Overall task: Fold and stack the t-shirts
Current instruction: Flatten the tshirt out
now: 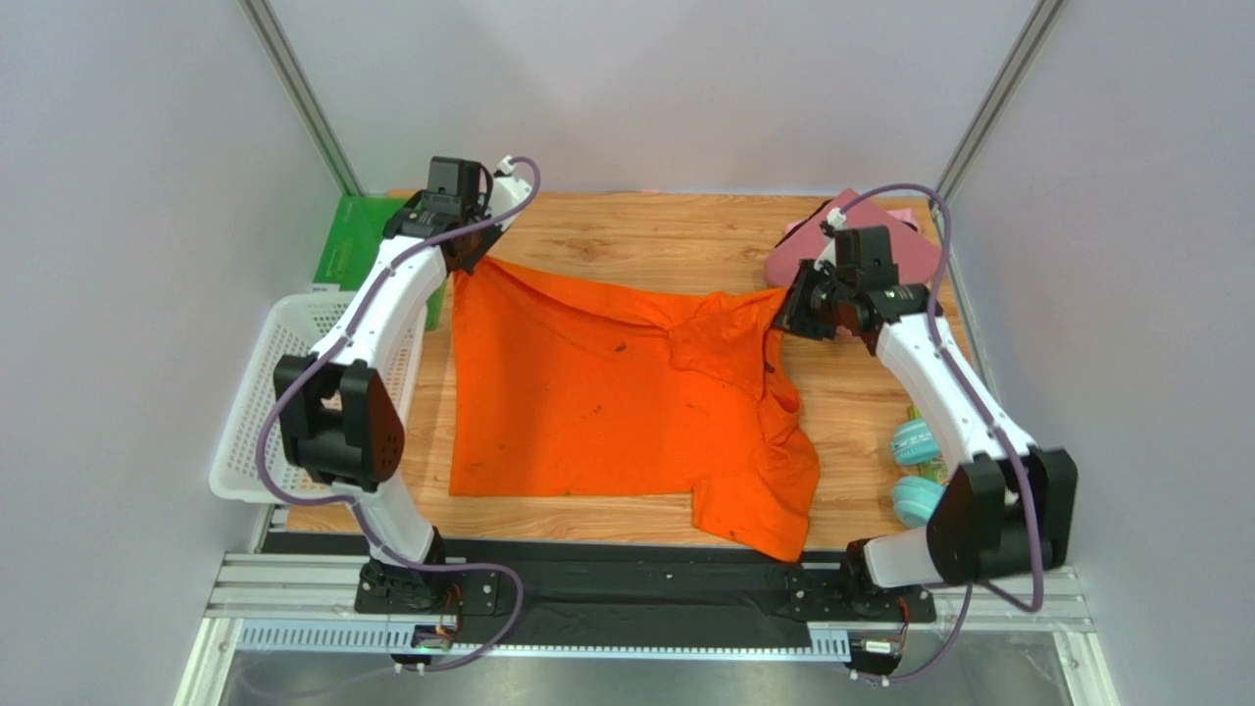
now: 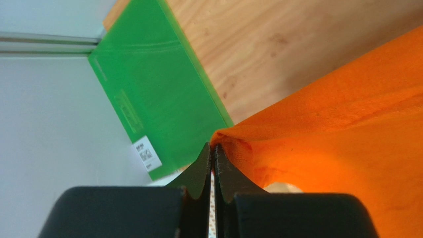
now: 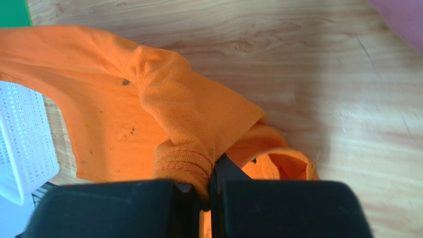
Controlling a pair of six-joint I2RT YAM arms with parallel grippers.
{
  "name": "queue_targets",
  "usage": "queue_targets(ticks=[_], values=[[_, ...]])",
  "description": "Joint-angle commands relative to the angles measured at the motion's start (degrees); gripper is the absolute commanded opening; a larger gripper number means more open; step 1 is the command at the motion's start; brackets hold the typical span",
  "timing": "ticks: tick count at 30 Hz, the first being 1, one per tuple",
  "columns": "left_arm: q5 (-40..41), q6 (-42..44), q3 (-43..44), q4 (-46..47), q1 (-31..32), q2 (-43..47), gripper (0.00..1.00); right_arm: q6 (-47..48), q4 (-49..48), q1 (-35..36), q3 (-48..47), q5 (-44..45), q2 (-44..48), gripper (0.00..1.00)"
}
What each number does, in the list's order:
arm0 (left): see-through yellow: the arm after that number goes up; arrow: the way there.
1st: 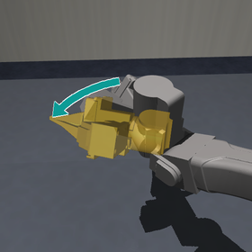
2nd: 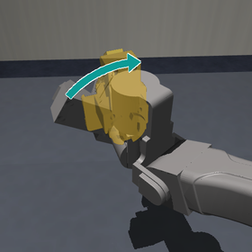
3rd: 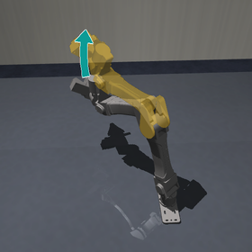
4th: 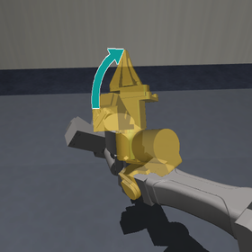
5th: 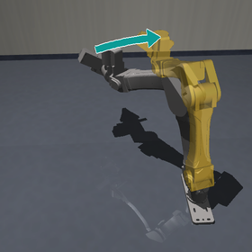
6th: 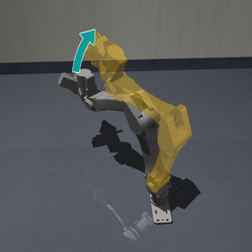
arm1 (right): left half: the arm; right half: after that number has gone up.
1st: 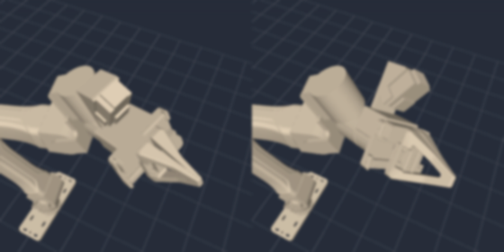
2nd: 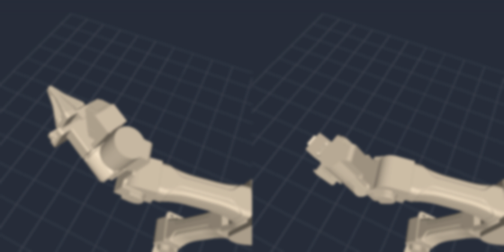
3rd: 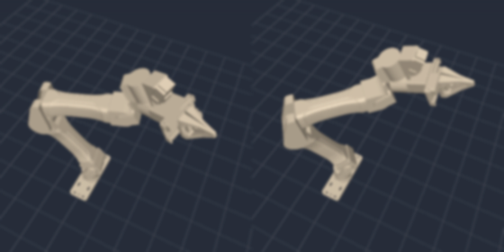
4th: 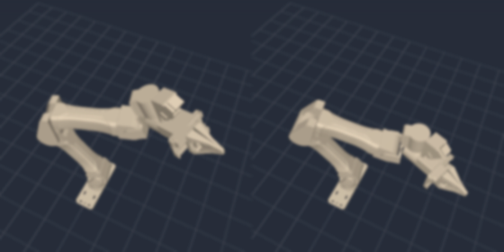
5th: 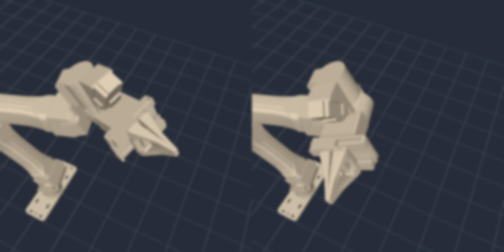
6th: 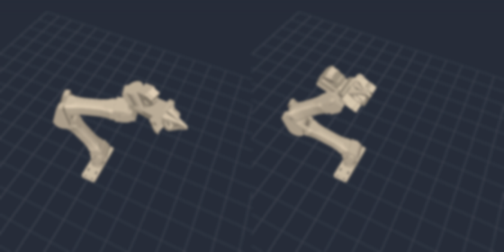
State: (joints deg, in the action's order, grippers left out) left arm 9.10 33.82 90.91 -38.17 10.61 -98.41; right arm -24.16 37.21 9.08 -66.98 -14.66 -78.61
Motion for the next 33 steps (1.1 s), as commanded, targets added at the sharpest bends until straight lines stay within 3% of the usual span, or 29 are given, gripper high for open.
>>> queue_targets(ticks=[1, 14, 23, 27, 31, 33], values=[[0.21, 0.02, 6.38, 3.10, -0.68, -4.33, 0.00, 0.26, -7.76, -1.08, -7.63, -6.17, -9.35, 0.00], [1.88, 0.28, 4.62, 8.72, -0.94, -13.90, 0.00, 2.01, -9.00, -2.05, -20.29, -3.28, -30.27, 0.00], [3.29, 0.28, 9.01, 10.05, -3.14, -20.85, 0.00, 7.10, -0.48, -3.98, -36.01, 4.98, -41.79, 0.00], [4.25, 0.54, 9.81, 10.75, -3.84, -22.61, 0.00, 8.26, 6.45, -4.16, -42.70, 8.41, -46.19, 0.24], [4.96, 0.63, 9.81, 11.37, -3.93, -22.97, 0.00, 7.03, 7.09, -4.07, -41.92, 9.64, -46.03, 0.52], [5.31, 0.54, 9.81, 11.37, -3.93, -22.79, 0.00, 6.85, 7.52, -4.07, -41.30, 10.25, -45.41, 0.52]])
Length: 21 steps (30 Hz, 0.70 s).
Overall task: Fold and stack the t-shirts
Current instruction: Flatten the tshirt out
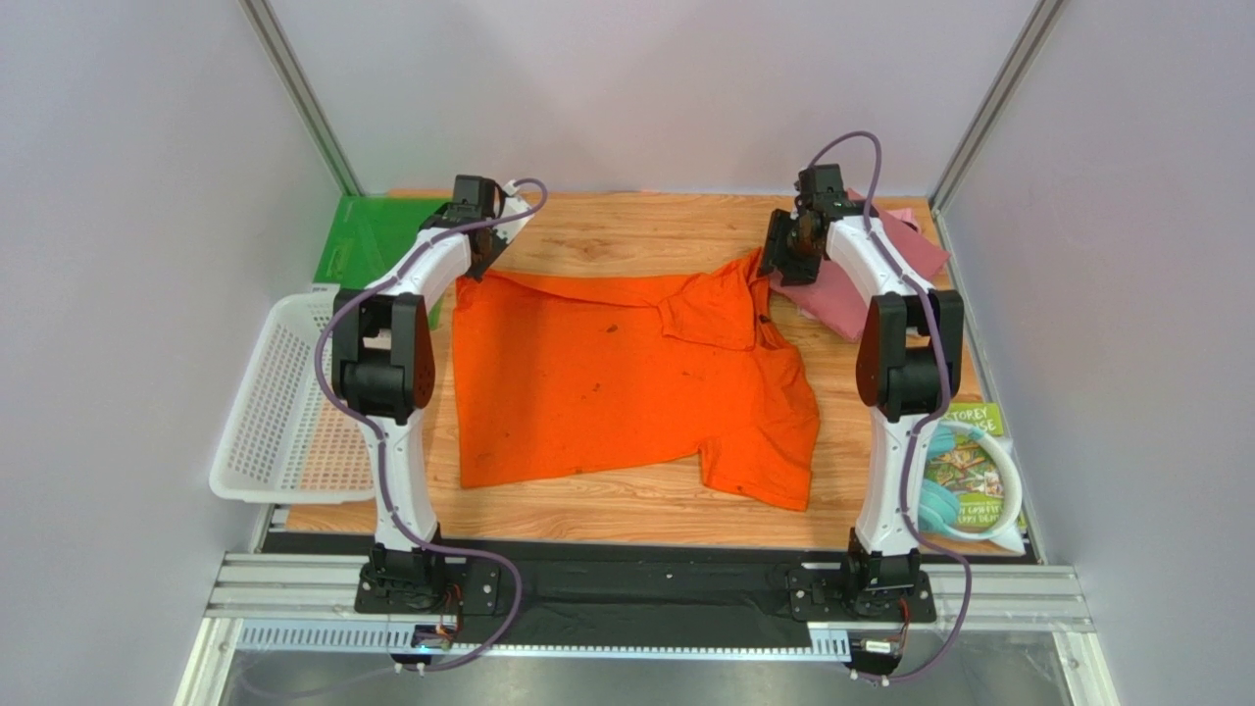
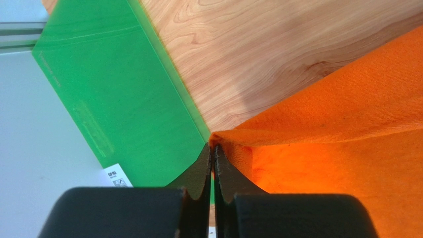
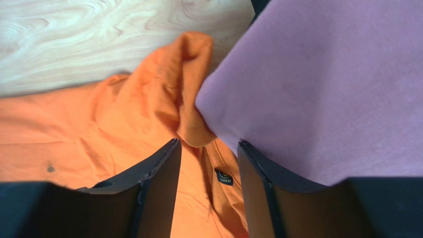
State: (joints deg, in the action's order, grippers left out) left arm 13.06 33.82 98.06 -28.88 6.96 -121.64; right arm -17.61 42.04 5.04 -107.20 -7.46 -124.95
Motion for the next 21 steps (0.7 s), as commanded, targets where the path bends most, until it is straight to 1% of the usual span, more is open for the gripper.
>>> queue_targets(ticks=[1, 2, 3, 4, 6, 7, 9, 10, 12, 14, 15, 16, 17, 18, 19, 20, 21], values=[[1.53, 0.45, 2.75, 1.99, -0.28, 0.53, 0.04, 0.29, 2.78, 0.06, -0.91, 3.59, 1.45, 0.52], [1.70, 0.54, 2.66, 1.64, -0.28, 0.97, 0.09, 0.12, 2.96, -0.03, -0.56, 4.03, 2.68, 0.52], [1.62, 0.45, 2.57, 1.46, -0.28, 1.23, 0.20, -0.15, 3.22, 0.06, -0.30, 4.91, 3.56, 0.52], [1.62, 0.28, 2.14, 1.11, -0.37, 1.50, 0.46, -0.32, 3.13, -0.11, -0.12, 5.18, 4.44, 0.50], [1.27, -0.25, 1.09, 0.85, -0.28, 3.16, 0.66, -0.94, 3.13, -0.03, 1.10, 4.92, 7.60, 0.47], [1.27, -0.51, 0.04, 0.85, -0.28, 3.86, 0.79, -1.37, 3.13, -0.03, 1.55, 4.65, 8.74, 0.47], [1.62, -0.77, -1.55, 1.90, -0.28, 6.15, 0.96, -1.64, 3.05, 0.32, 2.95, 4.48, 12.35, 0.47], [1.97, -0.60, -2.95, 2.34, -0.28, 6.94, 1.00, -1.56, 3.22, 0.76, 3.48, 4.65, 13.84, 0.47], [2.41, -0.86, -3.92, 2.25, -0.28, 9.57, 1.00, -1.82, 3.66, 1.37, 4.36, 5.18, 17.78, 0.47], [0.84, -1.83, -6.03, 0.34, -0.02, 13.70, 1.00, -2.87, 3.66, 2.08, 7.87, 3.26, 20.78, 0.47], [-0.13, -3.40, -7.08, -0.64, 0.77, 15.72, 1.00, -3.39, 3.40, 2.86, 9.88, 2.55, 24.36, 0.46], [-1.10, -4.20, -9.79, -1.87, 1.56, 19.74, 1.00, -3.75, 2.79, 3.39, 14.17, 1.50, 26.05, 0.45], [-3.28, -4.73, -11.38, -4.75, 3.74, 21.95, 1.00, -4.45, 2.17, 4.01, 16.91, -0.25, 27.98, 0.45], [-4.35, -5.86, -14.97, -6.34, 5.07, 24.33, 1.00, -4.98, 1.73, 5.75, 19.46, -1.05, 31.40, 0.43], [-6.88, -6.31, -16.74, -9.84, 6.56, 28.53, 1.00, -5.24, 1.21, 6.64, 24.62, -1.93, 33.26, 0.43], [-7.86, -6.92, -18.68, -11.35, 9.62, 30.66, 1.00, -5.77, 1.11, 7.78, 26.84, -2.64, 34.93, 0.43], [-9.09, -7.54, -21.83, -12.85, 11.13, 32.59, 1.00, -5.95, 0.94, 10.14, 29.04, -3.08, 38.16, 0.42]])
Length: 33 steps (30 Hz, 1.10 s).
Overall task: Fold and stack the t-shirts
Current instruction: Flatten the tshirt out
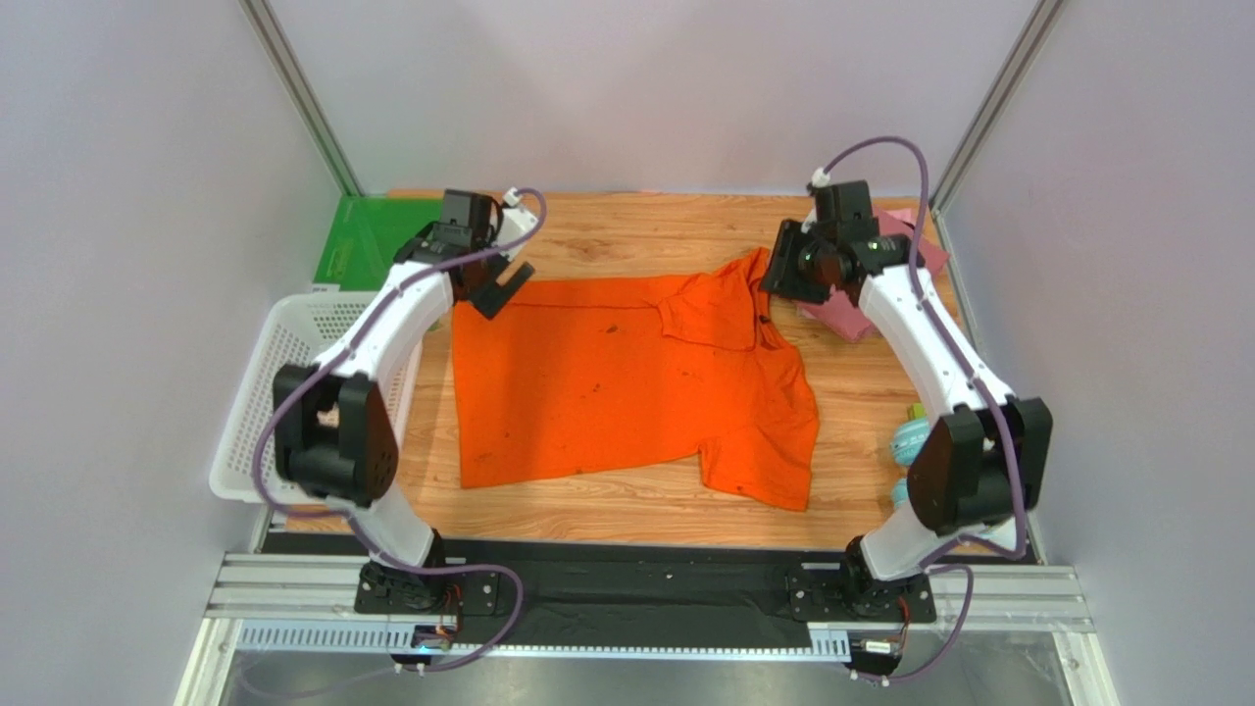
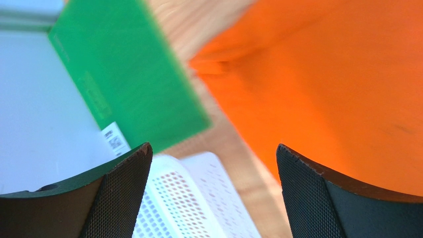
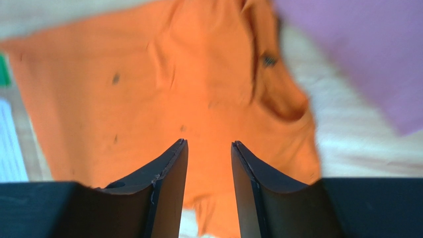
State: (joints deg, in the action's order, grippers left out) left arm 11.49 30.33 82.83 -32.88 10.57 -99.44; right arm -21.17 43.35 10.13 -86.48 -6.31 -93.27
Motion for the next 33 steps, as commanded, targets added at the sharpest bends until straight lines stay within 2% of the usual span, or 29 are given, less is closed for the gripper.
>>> queue_targets(ticks=[1, 5, 11, 20, 33], values=[[-10.23, -5.44, -7.93, -11.65, 8.76, 13.54, 1.00, -2.65, -0.37, 6.03, 12.95, -4.42, 7.92, 0.42], [-17.10, -8.70, -9.53, -18.17, 10.88, 14.80, 1.00, -5.80, -1.77, 8.41, 23.18, -5.56, 14.25, 0.42], [-13.08, -9.32, -12.42, -17.75, 10.79, 9.01, 1.00, -6.87, -3.28, 8.33, 30.22, -4.94, 17.16, 0.40], [-9.46, -8.09, -15.06, -16.16, 10.88, 2.50, 0.99, -5.46, -3.63, 8.24, 32.42, -2.05, 14.89, 0.40], [-11.22, -5.28, -24.55, -18.18, 10.79, 8.73, 0.98, -5.64, -5.56, 7.27, 32.16, -2.40, 6.88, 0.37]])
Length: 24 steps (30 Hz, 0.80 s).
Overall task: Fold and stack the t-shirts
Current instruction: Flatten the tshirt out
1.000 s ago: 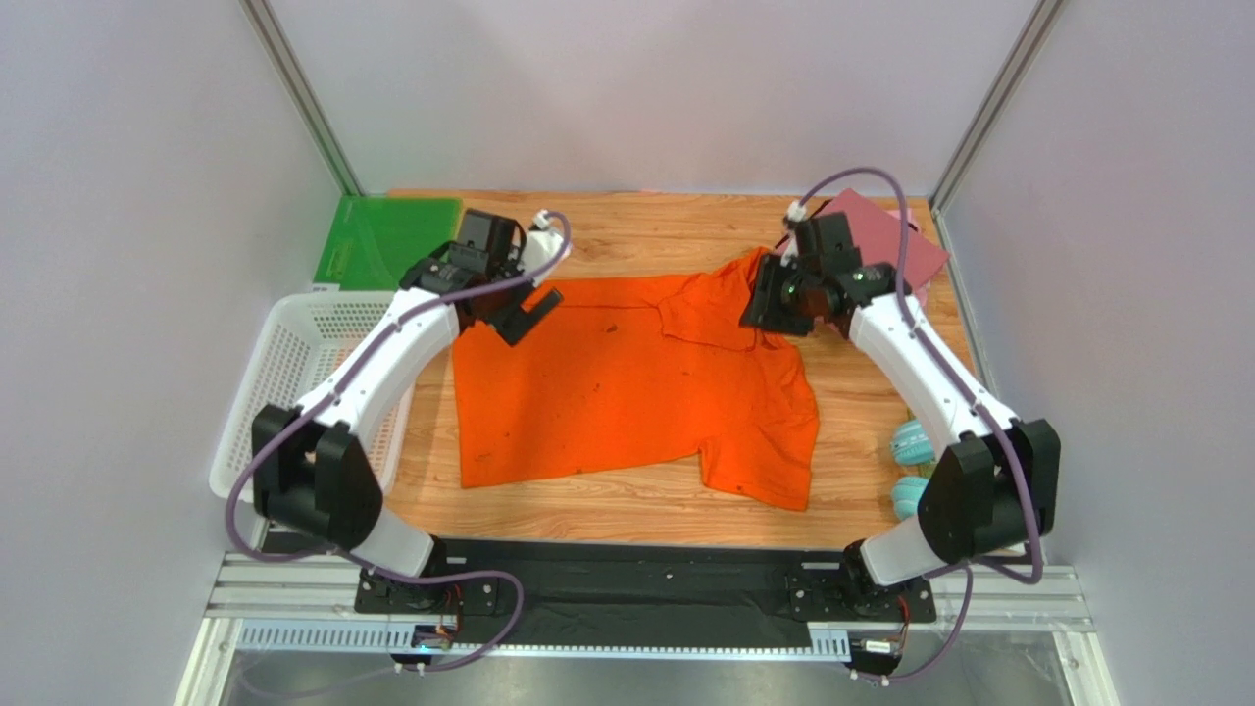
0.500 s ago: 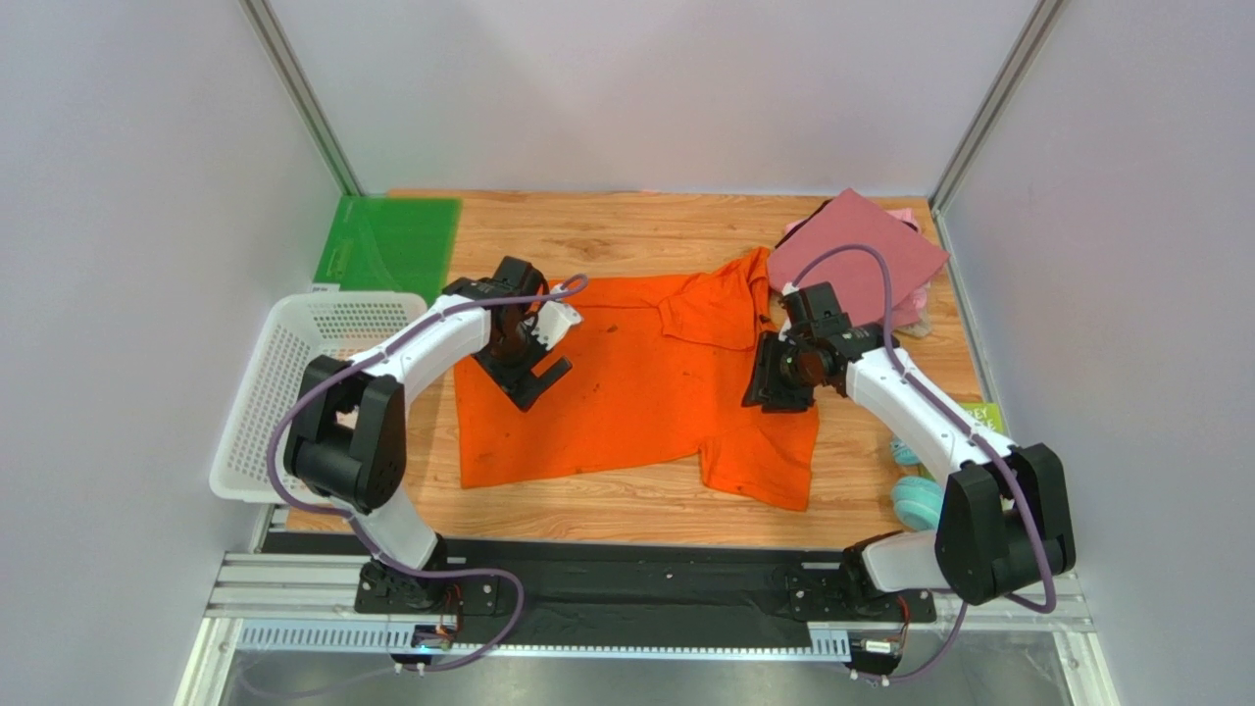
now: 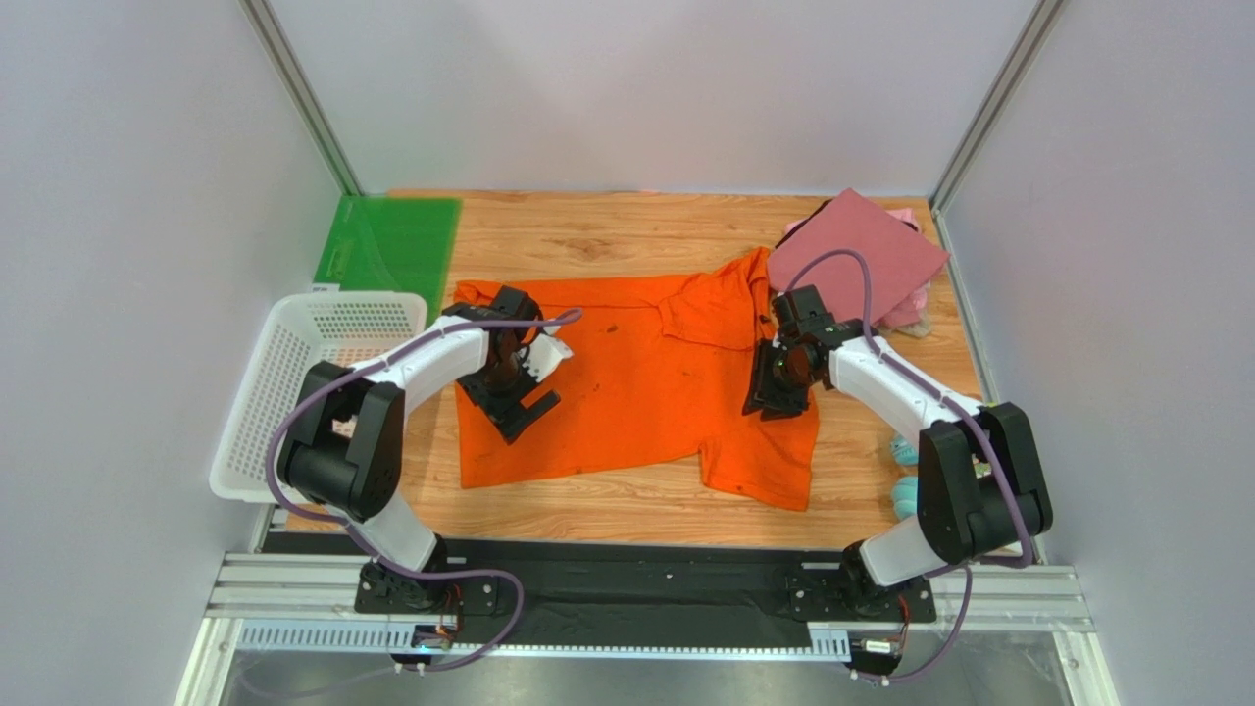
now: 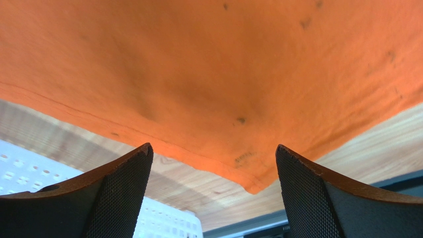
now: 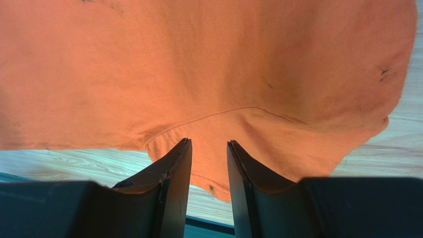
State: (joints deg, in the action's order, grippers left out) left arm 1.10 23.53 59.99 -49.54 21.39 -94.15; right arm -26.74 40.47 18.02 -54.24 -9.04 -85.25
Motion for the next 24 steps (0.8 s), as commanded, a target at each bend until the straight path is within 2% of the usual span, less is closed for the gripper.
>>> queue_targets(ticks=[1, 10, 14, 24], values=[[-0.84, 1.95, -2.32, -1.53, -0.03, 3.45, 0.98, -0.15, -2.85, -0.71, -0.08, 0.25, -1.67, 0.37], [-0.40, 1.70, -6.02, 3.65, 0.06, -0.07, 0.96, 0.55, -3.82, -2.46, -0.87, -0.01, -3.16, 0.36], [3.63, 1.69, -8.65, 10.58, 0.06, -1.56, 0.96, 0.55, -4.43, -3.08, -1.22, -0.72, -4.30, 0.36], [13.04, 6.70, -14.45, 15.26, -0.29, -3.15, 0.96, 0.29, -4.87, -3.43, 1.85, -0.28, -3.96, 0.36]])
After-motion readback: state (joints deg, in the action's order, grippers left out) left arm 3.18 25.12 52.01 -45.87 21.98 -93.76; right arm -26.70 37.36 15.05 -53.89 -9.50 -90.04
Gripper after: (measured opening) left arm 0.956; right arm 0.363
